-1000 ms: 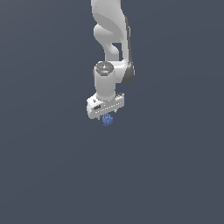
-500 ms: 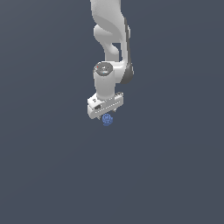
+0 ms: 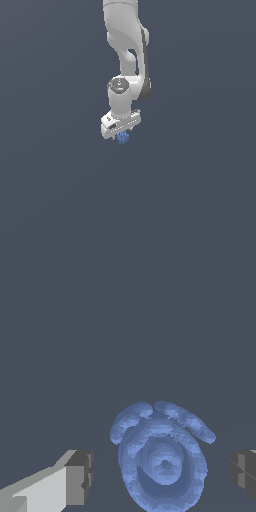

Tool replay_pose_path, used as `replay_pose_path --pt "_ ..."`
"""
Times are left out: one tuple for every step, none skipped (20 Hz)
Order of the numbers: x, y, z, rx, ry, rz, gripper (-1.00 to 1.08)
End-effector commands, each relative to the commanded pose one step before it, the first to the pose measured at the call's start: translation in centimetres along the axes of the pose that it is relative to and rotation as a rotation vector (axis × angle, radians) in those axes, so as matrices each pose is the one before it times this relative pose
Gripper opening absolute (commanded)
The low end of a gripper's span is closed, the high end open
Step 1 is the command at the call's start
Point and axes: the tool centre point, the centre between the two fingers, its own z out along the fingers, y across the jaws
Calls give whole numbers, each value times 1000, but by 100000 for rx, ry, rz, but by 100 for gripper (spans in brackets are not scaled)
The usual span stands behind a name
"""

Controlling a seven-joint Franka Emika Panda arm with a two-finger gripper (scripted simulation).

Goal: Pick up the object and move it to a goal position.

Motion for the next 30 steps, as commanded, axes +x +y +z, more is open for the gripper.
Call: replay_pose_path --pt "-39 -38 1146 22 -16 -126 100" --pt "-10 15 352 0 0 0 100" --pt "15 -14 290 -15 1 -67 100" --pt "-1 15 238 0 0 0 100" --pt "1 13 183 0 0 0 100" --pt "2 10 130 0 0 0 100" --pt "2 7 77 0 0 0 100" --pt "1 2 26 0 0 0 100" --pt "0 0 0 0 0 0 -100" --pt "0 0 0 0 0 0 -100" --pt "0 0 0 0 0 0 -100" --pt "0 0 0 0 0 0 -100" --pt "0 0 0 0 0 0 -100" --pt "0 0 0 0 0 0 -100" --pt "0 0 0 0 0 0 -100" --pt "0 0 0 0 0 0 -100" --pt "0 0 0 0 0 0 -100" --pt "0 0 0 0 0 0 -100" --pt "16 57 -82 -137 85 52 -100" --pt "26 -27 -9 0 0 0 -100" --pt "77 -82 -26 0 0 0 -100" --pt "129 -136 -43 0 0 0 -100" --pt "180 -190 -60 0 0 0 -100" --pt "232 -245 -78 0 0 0 -100" --pt "285 -300 -95 0 0 0 -100" --pt "337 -356 -113 0 0 0 -100" --pt "391 -411 -131 0 0 0 -100" --pt "446 -468 -149 0 0 0 -100" --pt "502 -525 -167 0 0 0 -100" --pt "559 -582 -186 0 0 0 -100"
